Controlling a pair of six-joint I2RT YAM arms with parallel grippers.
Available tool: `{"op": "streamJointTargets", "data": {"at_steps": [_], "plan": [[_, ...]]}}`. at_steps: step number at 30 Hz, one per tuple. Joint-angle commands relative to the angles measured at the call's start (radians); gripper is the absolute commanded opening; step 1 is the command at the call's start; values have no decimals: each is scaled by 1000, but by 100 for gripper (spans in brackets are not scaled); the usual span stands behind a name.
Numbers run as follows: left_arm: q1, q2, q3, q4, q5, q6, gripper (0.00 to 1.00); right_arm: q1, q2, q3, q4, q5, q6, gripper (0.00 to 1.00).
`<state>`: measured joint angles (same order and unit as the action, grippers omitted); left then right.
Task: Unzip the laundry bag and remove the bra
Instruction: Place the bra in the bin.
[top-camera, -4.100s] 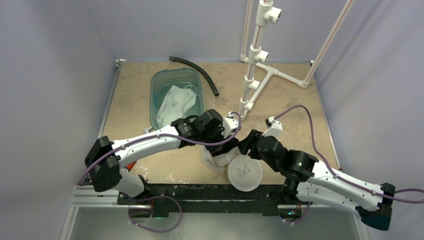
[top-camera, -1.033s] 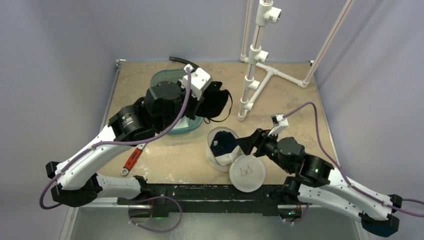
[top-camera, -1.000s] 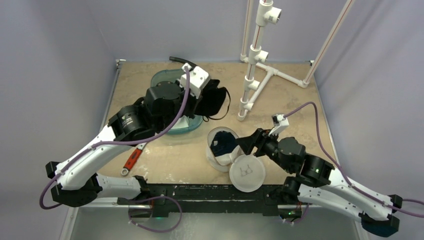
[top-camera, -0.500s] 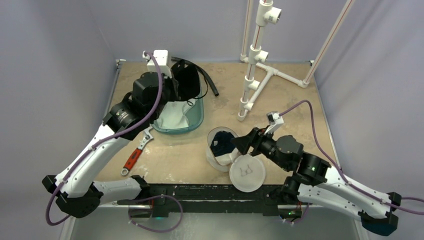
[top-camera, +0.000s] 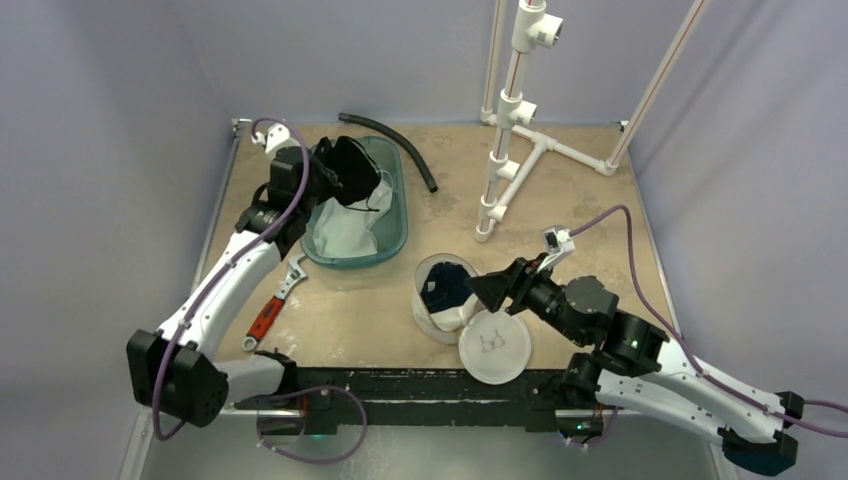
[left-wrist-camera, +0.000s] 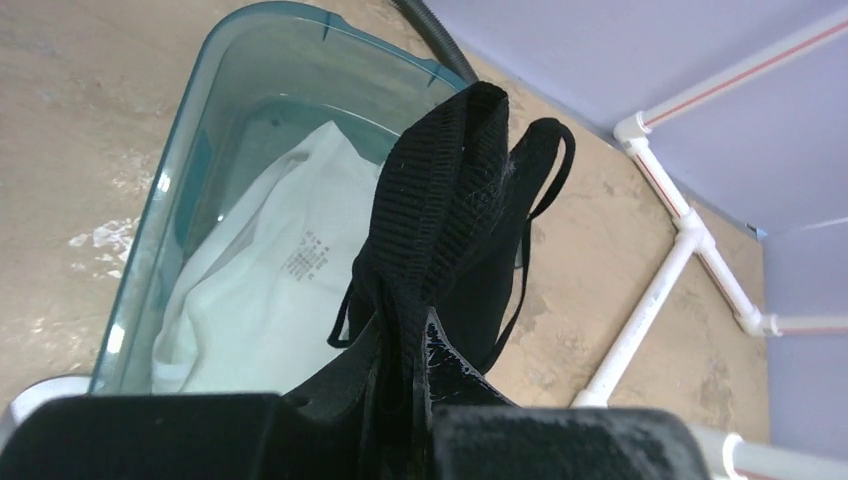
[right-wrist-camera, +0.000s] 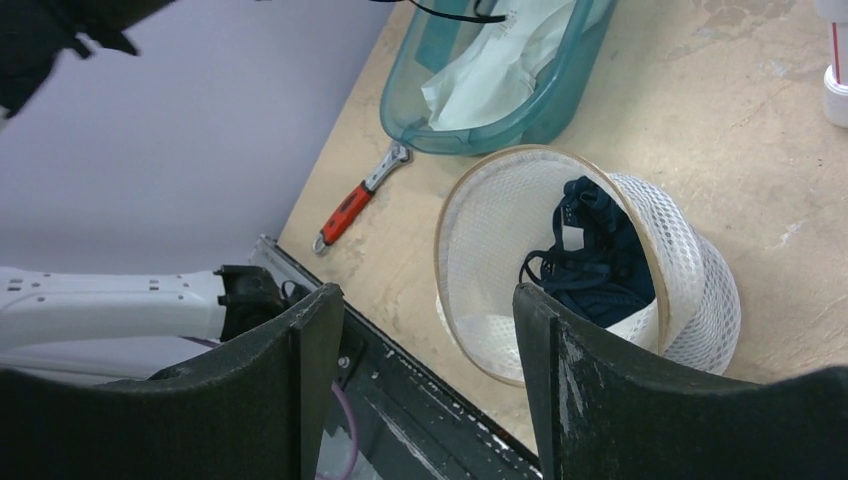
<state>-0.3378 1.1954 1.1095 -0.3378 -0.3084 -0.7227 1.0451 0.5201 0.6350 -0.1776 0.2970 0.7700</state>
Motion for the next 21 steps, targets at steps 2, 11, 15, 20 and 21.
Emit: {"op": "streamJointTargets", "data": {"at_steps": [2, 11, 15, 20, 21], "plan": [[37, 111, -23, 297, 11, -146, 0, -4, -43, -14, -15, 11, 9, 66], [129, 468, 108, 432, 98, -195, 0, -5, -56, -16, -72, 12, 18, 66], [161, 573, 124, 501, 170, -219, 0, -4, -50, -7, -92, 12, -2, 66], [168, 593, 143, 501, 201, -169, 46, -4, -34, 19, -118, 44, -31, 66], [168, 589, 155, 472, 192, -151, 52, -4, -32, 19, -118, 47, -35, 66]]}}
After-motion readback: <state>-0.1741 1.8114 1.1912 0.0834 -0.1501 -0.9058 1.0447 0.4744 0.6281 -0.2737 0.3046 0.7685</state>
